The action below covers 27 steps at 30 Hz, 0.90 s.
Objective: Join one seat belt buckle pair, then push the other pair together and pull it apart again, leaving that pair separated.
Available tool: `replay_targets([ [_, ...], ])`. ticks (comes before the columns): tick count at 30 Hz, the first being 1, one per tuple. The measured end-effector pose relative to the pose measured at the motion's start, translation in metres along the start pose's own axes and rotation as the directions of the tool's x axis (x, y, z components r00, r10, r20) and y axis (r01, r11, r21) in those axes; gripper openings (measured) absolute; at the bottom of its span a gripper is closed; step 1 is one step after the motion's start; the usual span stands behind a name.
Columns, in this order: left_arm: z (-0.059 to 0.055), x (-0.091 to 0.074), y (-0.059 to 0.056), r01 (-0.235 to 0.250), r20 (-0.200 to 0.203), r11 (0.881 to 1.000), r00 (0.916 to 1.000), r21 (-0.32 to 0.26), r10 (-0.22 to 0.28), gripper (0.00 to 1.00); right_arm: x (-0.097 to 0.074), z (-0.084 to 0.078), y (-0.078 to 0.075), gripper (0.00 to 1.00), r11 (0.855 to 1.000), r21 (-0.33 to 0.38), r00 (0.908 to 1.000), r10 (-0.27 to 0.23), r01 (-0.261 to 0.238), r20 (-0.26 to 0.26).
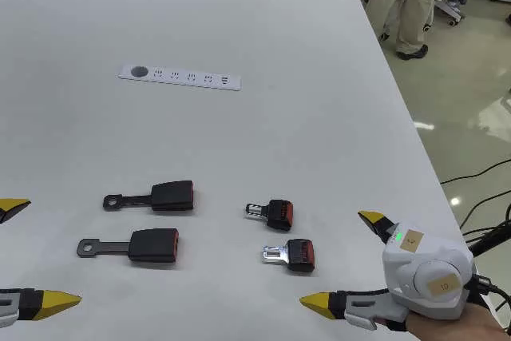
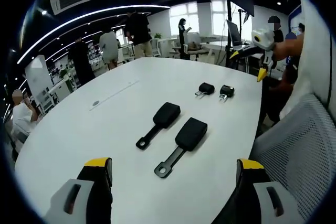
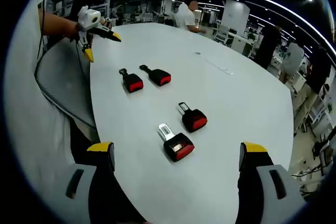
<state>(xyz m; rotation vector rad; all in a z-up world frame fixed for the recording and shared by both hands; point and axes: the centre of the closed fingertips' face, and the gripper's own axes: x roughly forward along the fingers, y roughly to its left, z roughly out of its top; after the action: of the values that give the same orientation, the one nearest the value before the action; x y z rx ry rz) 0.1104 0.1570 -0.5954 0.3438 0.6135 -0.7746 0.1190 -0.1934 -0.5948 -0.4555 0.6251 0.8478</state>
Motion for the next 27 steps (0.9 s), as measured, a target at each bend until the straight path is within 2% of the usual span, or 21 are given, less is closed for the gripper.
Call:
replay_targets([
  [14,-0.0019,0.0011,-0.0012,-0.003,-0.001,1.0,1.0,-0.018,0.003,1.0,0.0027,0.0008,0.0013,1.0,1.0,0.011,1.0,0.002,-0.002,-0.002],
  [27,-0.0015,0.001,-0.005,0.002,-0.012,1.0,0.9999,-0.008,-0.002,1.0,0.003,-0.0007,0.0018,1.0,1.0,0.016,0.9999,0.004,-0.004,-0.01],
])
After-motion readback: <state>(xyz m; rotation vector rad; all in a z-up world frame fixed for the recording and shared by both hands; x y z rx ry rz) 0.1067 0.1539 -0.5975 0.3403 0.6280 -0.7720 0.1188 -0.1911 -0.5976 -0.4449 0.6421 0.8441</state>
